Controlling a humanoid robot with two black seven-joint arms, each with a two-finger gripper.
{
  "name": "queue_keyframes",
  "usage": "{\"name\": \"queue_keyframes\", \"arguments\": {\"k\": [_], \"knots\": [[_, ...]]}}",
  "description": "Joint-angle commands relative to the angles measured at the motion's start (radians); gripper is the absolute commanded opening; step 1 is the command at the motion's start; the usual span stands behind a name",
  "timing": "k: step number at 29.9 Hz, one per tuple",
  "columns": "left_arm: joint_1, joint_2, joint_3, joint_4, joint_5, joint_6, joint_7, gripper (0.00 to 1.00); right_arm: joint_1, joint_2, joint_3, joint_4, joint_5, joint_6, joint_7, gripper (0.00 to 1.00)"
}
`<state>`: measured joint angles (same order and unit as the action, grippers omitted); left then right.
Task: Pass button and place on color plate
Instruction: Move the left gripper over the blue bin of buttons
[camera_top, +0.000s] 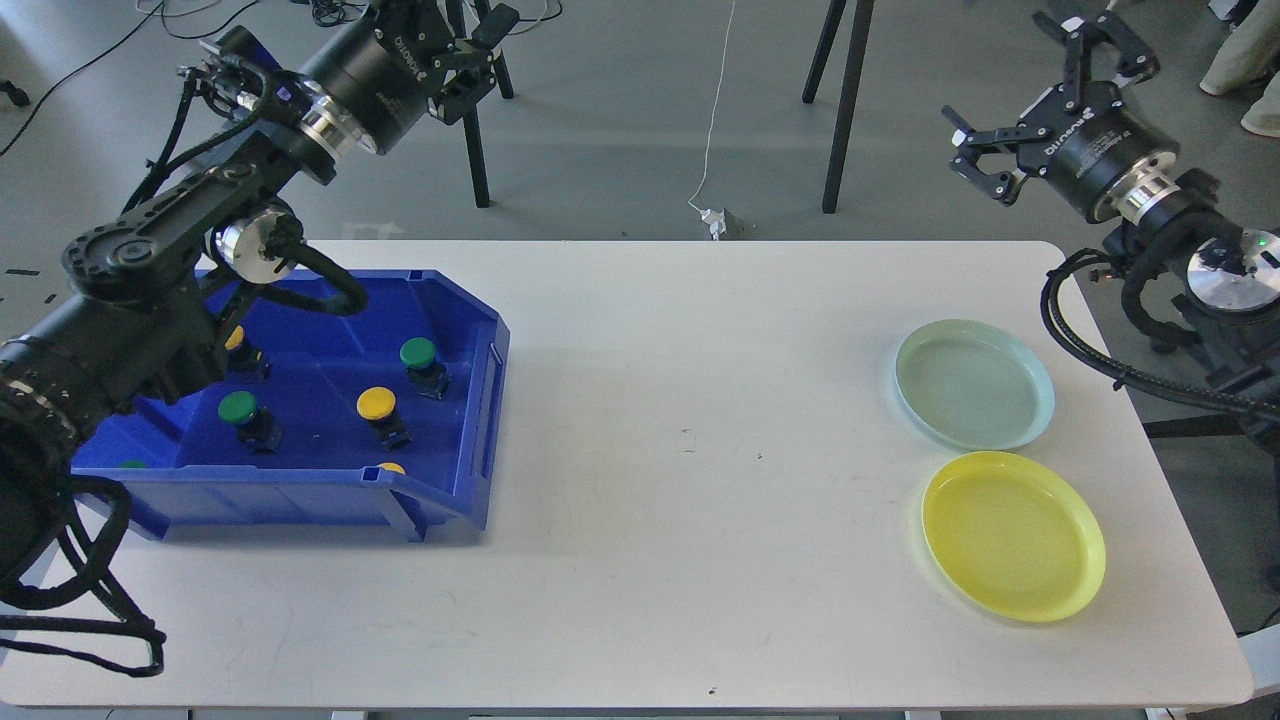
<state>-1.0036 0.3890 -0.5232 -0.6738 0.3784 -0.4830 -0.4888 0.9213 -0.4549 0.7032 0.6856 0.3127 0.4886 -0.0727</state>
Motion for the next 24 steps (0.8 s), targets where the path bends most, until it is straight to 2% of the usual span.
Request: {"name": "queue_keyframes", "arguments": {"k": [1,5,8,12,15,17,20,24], "knots": [[0.036,0.028,-0.001,0.005,-0.015,-0.006,0.0,1.0,0.002,0.007,0.012,-0.003,-0.001,0.0,0.001,1.0],[0.026,0.039,-0.012,0.014,-0.024,-0.006,0.0,1.0,0.002,-0.001,0.015,-0.006,-0.001,0.0,0.001,1.0],[0.026,0.047,-0.067,0.051,-0.035,-0.006,0.0,1.0,0.001,-0.016,0.015,-0.006,-0.001,0.0,0.001,1.0],[0.026,0.044,-0.147,0.031,-0.047,-0.006,0.0,0.99,-0.004,-0.028,0.015,-0.006,-0.001,0.0,0.002,1.0],[0.039,0.042,-0.297,-0.067,-0.058,-0.006,0.0,0.98,-0.007,-0.041,0.015,-0.008,-0.001,0.0,0.004,1.0],[0.043,0.054,-0.336,-0.147,-0.044,-0.006,0.0,0.98,-0.01,-0.051,0.013,-0.008,-0.003,0.0,0.004,1.0],[0.017,0.118,-0.295,-0.213,0.061,-0.006,0.0,0.98,-0.013,-0.076,0.013,-0.008,-0.003,0.0,0.004,1.0],[-0.12,0.279,0.034,-0.3,0.363,-0.006,0.0,0.97,-0.021,-0.11,0.013,-0.008,-0.003,0.0,0.005,1.0]]}}
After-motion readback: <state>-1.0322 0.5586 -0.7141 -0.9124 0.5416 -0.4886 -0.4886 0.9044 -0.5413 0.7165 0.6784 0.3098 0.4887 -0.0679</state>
